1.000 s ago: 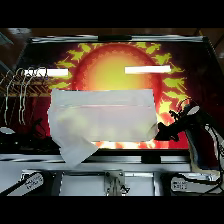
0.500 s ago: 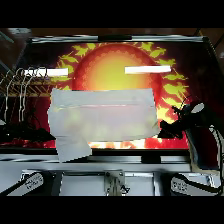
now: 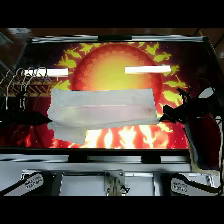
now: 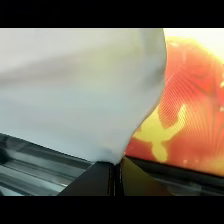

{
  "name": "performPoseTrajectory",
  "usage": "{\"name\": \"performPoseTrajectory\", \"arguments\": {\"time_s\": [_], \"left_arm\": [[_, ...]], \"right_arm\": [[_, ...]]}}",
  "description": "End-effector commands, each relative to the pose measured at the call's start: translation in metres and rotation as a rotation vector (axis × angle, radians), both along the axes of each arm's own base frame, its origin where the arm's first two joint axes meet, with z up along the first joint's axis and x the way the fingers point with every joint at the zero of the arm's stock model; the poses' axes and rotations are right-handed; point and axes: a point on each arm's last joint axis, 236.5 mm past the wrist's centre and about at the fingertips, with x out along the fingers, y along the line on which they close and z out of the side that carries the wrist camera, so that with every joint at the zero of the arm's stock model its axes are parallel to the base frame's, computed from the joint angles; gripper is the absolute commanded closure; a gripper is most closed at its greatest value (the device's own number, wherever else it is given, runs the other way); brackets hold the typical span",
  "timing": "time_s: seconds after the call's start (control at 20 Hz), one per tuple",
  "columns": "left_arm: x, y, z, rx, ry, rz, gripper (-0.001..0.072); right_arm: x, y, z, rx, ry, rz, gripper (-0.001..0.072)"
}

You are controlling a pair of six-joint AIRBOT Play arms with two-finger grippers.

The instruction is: Fold the shirts.

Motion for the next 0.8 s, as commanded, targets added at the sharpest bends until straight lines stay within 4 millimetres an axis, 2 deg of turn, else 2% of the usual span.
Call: {"name": "performPoseTrajectory", "arguments": {"time_s": [0.0,0.15,0.3,0.45,0.55,0.75], "left_arm": [[0.041,0.005,0.010,0.023,-0.058,0.033,0.0681],[0.072,0.017,0.011,0.020,-0.053,0.052,0.0681],[0.103,0.025,0.013,0.014,-0.066,0.062,0.0680],[0.135,0.015,0.015,-0.031,-0.095,0.042,0.0681],[0.151,0.013,0.009,-0.032,-0.097,0.042,0.0680],[0.171,0.021,-0.012,-0.038,-0.064,0.095,0.0680]], "right_arm": [[0.043,0.001,0.002,-0.032,-0.060,-0.014,0.0660],[0.079,-0.001,0.001,-0.070,-0.104,-0.024,0.0660],[0.103,-0.004,-0.011,-0.101,-0.106,-0.025,0.0659],[0.125,0.003,-0.025,-0.109,-0.135,-0.022,0.0660],[0.140,0.006,-0.030,-0.115,-0.163,-0.041,0.0660],[0.153,0.002,-0.037,-0.135,-0.189,-0.050,0.0660]]}}
